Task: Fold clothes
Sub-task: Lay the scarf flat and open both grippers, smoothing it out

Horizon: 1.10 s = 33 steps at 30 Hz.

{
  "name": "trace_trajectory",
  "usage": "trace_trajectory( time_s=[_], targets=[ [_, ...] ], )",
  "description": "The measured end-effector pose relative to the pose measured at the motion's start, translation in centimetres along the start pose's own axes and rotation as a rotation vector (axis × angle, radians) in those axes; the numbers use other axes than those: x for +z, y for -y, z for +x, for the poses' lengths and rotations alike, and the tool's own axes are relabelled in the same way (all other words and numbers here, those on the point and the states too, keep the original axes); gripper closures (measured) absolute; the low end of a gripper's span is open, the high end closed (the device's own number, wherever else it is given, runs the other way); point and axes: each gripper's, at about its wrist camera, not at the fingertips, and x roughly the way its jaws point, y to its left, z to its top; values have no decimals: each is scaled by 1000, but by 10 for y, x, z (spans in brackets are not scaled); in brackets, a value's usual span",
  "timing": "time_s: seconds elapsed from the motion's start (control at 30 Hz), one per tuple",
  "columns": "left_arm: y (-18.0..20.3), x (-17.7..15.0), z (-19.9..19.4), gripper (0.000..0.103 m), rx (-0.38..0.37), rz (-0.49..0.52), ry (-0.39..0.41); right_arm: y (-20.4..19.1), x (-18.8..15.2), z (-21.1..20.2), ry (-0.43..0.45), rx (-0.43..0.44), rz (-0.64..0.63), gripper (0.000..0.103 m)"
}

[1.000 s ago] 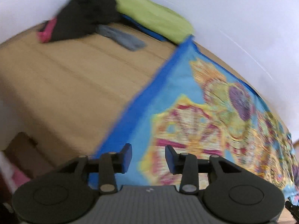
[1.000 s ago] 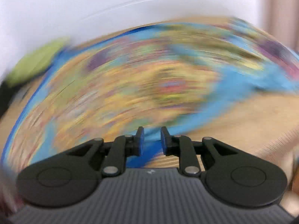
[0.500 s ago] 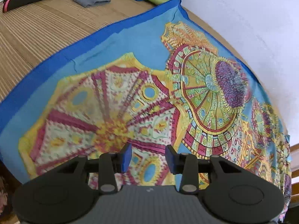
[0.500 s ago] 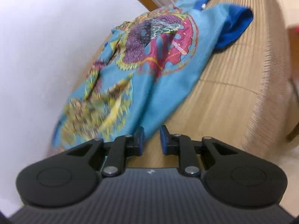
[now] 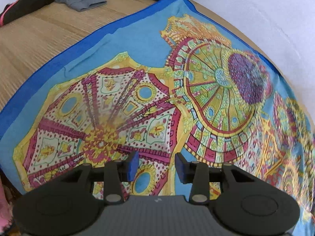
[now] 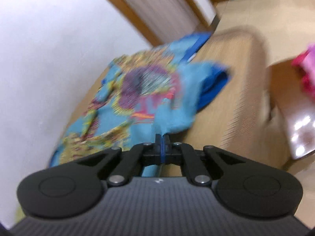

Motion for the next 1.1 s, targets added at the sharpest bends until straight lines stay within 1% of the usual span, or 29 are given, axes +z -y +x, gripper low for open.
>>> trace_trajectory(
  time_s=[0.13,0.2,0.3,0.37,0.43,0.47,0.53,0.63,0.7,0.8,0.87,0.97,1.03,1.1],
  targets=[
    [3,0,1,59,-2,44,-6,16,13,-18,48,-106,-46,99],
    [5,-1,1,59,-3,73,-5,18,13,-18,26,-146,-53,97],
    [5,-3,-1,59,-7,103,-1,10,-4,-18,4,-203,-125,95],
    [3,-5,-3,59,-10,116,0,1,-17,-19,7,-257,-204,88],
    [2,-5,-4,58,-13,114,-11,-7,-29,-21,10,-263,-249,83],
    [1,-4,-5,57,-14,113,-17,-10,-33,-24,3,-249,-263,81],
    [1,-5,-8,57,-41,110,-21,-19,-41,-27,-12,-211,-291,81],
    [13,-7,-12,54,-102,146,-14,-42,-52,-31,-25,-143,-383,81],
    [22,-8,-15,51,-143,172,-8,-67,-57,-30,-28,-82,-491,80],
    [48,-5,-10,47,-153,202,-8,-111,-57,-17,-44,21,-642,80],
    [73,-1,-2,47,-159,228,-14,-141,-50,-1,-69,82,-695,80],
    [116,0,10,46,-163,282,-6,-187,-36,43,-105,191,-746,78],
    [147,-2,18,45,-160,315,8,-219,-29,82,-133,246,-797,77],
    [176,-6,29,45,-139,320,15,-250,-24,128,-161,289,-867,77]
  ],
)
